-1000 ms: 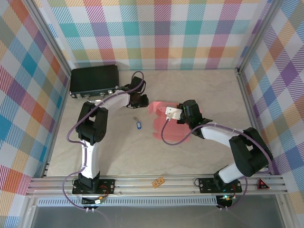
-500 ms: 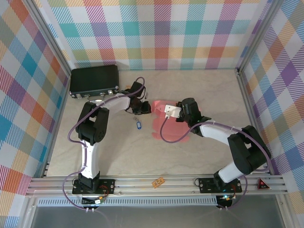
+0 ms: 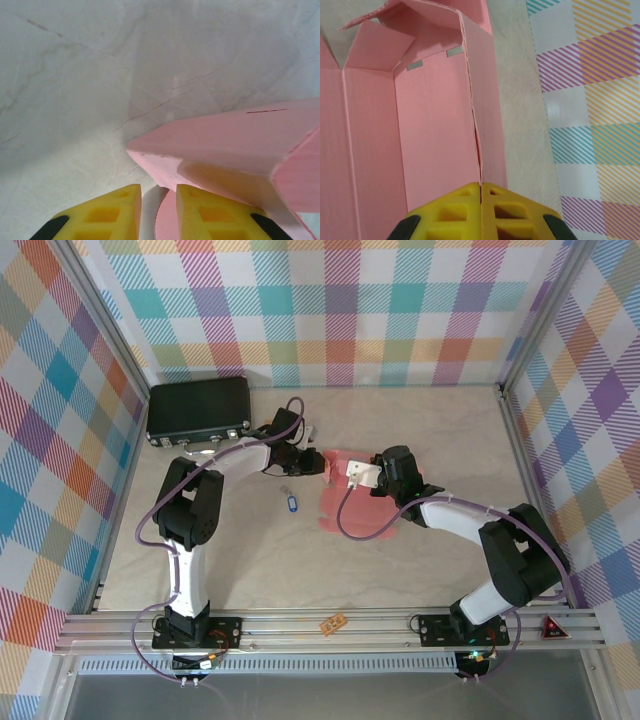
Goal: Fold the paper box
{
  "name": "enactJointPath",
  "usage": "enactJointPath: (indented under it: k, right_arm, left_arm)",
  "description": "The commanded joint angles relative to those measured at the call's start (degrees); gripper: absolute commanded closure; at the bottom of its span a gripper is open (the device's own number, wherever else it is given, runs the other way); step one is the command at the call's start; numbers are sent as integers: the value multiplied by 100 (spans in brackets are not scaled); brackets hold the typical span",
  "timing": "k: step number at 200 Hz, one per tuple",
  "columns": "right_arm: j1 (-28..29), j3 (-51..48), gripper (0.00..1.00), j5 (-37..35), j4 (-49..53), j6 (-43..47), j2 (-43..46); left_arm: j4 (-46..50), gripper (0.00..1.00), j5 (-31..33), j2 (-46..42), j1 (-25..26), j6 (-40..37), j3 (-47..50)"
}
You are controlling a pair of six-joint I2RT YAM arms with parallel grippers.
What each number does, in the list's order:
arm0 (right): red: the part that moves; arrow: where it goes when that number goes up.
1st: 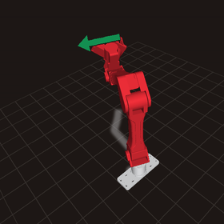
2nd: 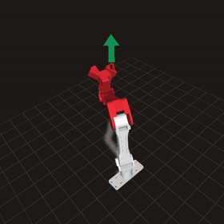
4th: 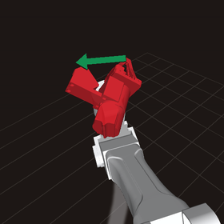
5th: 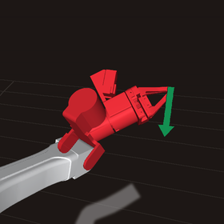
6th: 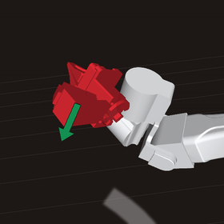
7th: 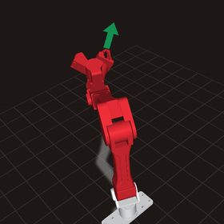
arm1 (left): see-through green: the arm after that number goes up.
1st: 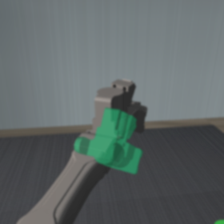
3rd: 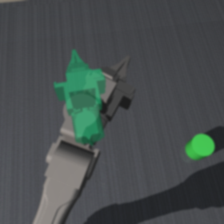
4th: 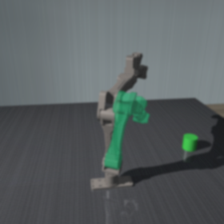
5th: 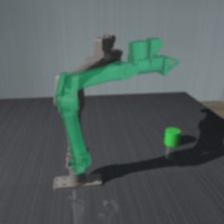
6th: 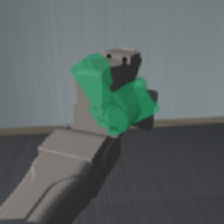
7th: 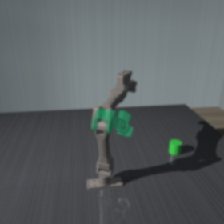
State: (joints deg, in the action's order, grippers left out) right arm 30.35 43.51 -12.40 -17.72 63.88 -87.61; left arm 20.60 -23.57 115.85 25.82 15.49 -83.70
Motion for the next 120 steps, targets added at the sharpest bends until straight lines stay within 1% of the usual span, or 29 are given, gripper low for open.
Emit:
enactJointPath:
  k: [1, 44, 56, 84, 88, 120]
  right_arm:
    - [24, 114, 100, 45, 145, -86, -70]
    - [25, 106, 100, 45, 146, -86, -89]
    - [24, 110, 100, 20, 155, -84, -98]
    - [30, 102, 100, 10, 125, -65, -98]
    - [26, 98, 100, 10, 118, -61, -98]
    - [24, 95, 100, 10, 115, -61, -106]
  left_arm:
    - [-153, 74, -264, -167, 46, -176, 72]
    - [-298, 73, -476, -177, 71, -265, 132]
    - [-297, 73, -449, -201, 81, -285, 158]
    - [-416, 73, -230, -416, 76, -242, 386]
    - [-616, 73, -173, -465, 80, -245, 437]
    - [-1109, 76, 335, -918, 54, -179, 947]
